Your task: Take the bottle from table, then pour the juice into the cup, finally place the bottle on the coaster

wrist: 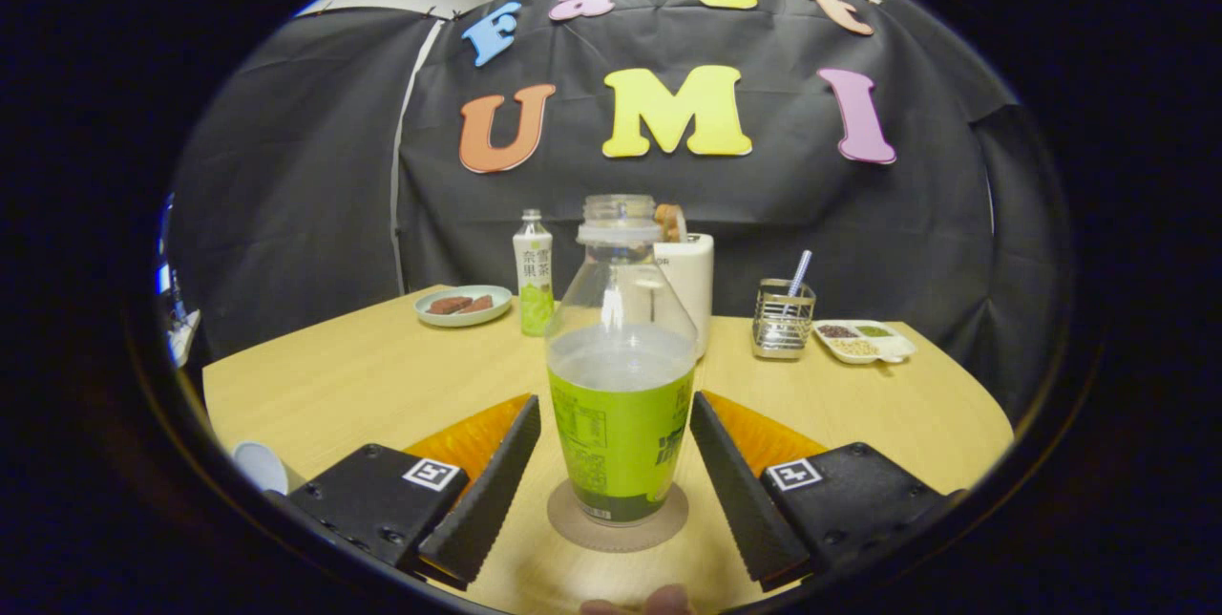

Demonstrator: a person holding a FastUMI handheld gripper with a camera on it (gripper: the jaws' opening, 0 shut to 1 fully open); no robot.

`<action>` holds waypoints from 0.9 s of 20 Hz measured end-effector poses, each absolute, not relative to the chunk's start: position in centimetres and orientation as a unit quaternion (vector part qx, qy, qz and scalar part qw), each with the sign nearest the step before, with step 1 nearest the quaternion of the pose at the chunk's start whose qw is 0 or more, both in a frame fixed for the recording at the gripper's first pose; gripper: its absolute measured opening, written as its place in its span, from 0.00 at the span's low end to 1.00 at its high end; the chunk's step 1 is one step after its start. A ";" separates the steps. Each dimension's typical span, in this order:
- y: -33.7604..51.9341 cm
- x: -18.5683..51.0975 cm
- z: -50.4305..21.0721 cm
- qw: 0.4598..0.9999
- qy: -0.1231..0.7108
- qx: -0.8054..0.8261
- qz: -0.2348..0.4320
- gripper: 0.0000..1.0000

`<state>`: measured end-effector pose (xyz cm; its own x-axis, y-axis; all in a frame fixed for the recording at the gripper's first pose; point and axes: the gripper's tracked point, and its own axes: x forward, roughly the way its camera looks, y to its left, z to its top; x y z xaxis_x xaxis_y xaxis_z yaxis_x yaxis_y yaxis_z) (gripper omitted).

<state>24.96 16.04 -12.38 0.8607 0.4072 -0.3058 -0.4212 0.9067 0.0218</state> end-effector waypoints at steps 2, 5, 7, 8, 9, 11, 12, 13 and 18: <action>15.6 23.7 -10.7 0.969 0.136 -0.016 0.203 1.00; 14.6 20.8 -8.0 0.977 0.116 -0.006 0.181 1.00; 14.0 18.4 -5.8 0.981 0.097 -0.014 0.166 1.00; 13.5 17.2 -4.5 0.984 0.085 -0.019 0.155 1.00; 13.1 15.9 -3.4 0.986 0.073 -0.019 0.147 1.00; 12.5 13.1 -1.4 0.990 0.051 -0.010 0.130 1.00; 12.2 11.8 -0.6 0.991 0.043 -0.005 0.124 1.00; 12.2 10.6 -0.1 0.992 0.037 -0.003 0.121 1.00; 12.5 5.3 1.3 0.993 0.014 -0.017 0.117 1.00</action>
